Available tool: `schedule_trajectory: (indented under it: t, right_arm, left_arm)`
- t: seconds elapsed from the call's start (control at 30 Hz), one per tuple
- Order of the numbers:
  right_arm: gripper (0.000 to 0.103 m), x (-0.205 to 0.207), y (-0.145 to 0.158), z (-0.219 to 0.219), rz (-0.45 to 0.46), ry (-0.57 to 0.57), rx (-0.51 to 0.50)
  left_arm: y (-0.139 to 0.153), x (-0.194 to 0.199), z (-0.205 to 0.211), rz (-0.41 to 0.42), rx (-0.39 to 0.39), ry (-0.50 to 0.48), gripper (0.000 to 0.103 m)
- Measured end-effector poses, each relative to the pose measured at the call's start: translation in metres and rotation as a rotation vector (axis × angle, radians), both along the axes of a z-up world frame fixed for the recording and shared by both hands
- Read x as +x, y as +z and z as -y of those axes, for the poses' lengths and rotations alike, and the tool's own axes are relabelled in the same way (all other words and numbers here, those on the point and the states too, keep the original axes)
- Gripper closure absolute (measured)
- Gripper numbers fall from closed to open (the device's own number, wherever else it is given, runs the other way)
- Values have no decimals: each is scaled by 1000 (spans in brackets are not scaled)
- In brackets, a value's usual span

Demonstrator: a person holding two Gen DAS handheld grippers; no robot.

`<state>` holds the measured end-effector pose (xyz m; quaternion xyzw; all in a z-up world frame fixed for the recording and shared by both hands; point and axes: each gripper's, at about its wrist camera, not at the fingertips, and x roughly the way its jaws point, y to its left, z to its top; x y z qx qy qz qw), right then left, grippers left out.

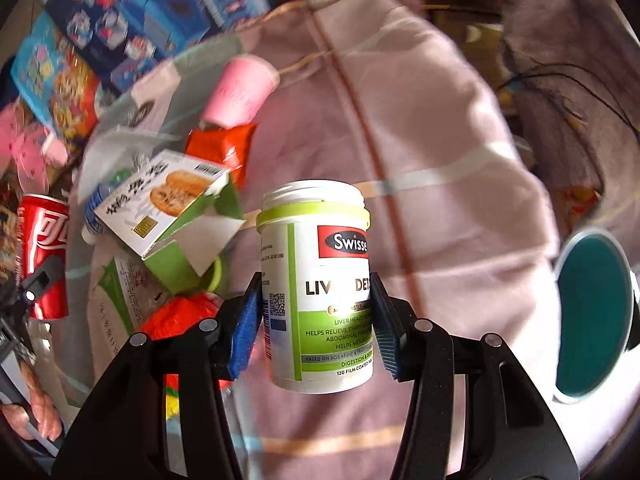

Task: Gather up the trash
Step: 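Carry the can and bottle over the teal bucket and open both tools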

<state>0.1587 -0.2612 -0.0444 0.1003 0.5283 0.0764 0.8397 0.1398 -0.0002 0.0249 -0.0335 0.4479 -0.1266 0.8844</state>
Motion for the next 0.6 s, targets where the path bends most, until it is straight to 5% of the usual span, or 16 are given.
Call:
schedule_trajectory:
  t: [0.37,0.6]
  right_arm:
    - [54,-81,14,178,91,-339,63]
    - [54,-123,-15,288,58,-568,99]
  left_arm:
    - [-10,0,200,-47,9,-415,41]
    - [-49,-10,334,-126,77,-639,41]
